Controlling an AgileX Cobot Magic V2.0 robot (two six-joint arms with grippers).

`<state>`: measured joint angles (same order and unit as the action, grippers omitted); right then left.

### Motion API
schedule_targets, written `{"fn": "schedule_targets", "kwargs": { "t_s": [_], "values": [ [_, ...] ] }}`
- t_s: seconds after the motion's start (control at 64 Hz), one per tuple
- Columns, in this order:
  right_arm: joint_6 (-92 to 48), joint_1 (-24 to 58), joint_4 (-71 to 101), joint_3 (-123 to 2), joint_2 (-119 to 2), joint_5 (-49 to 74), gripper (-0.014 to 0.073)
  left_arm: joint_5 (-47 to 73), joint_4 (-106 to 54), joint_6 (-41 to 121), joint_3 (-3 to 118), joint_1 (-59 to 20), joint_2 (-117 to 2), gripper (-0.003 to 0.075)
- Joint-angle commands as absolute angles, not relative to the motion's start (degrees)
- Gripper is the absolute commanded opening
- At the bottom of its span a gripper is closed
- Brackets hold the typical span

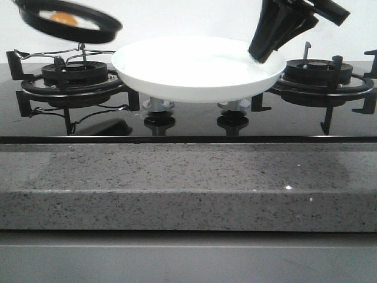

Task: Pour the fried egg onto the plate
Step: 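Grasp the pale green pan handle with the left gripper, then lift and tilt the pan with the left gripper over the plate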

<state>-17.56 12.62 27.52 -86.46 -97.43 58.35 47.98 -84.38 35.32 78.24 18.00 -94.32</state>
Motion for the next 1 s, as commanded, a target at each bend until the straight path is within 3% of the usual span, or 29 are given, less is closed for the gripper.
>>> {"fn": "schedule_targets", "kwargs": {
  "t_s": [0.0, 0.328, 0.844, 0.984],
  "values": [
    [-18.1, 12.6, 29.9, -87.8, -94.2, 56.6, -0.0058, 50.4, -89.6, 37.0, 80.0, 16.2, -88.3, -0.0019],
    [-18.1, 12.6, 29.9, -87.8, -94.2, 56.6, -0.0058, 46.3, -81.6, 44.4, 80.0, 6.2, -77.0, -0.002],
    [-18.1, 12.6, 29.9, -87.8, -94.2, 56.6, -0.0058, 25.2, -48.5, 44.3, 80.0, -25.0, -68.8, -0.002],
    [-18.1, 12.6, 29.9, -87.8, -94.2, 56.6, -0.0058, 20.3, -33.7, 36.3, 80.0, -30.6, -68.8, -0.002]
  ]
}}
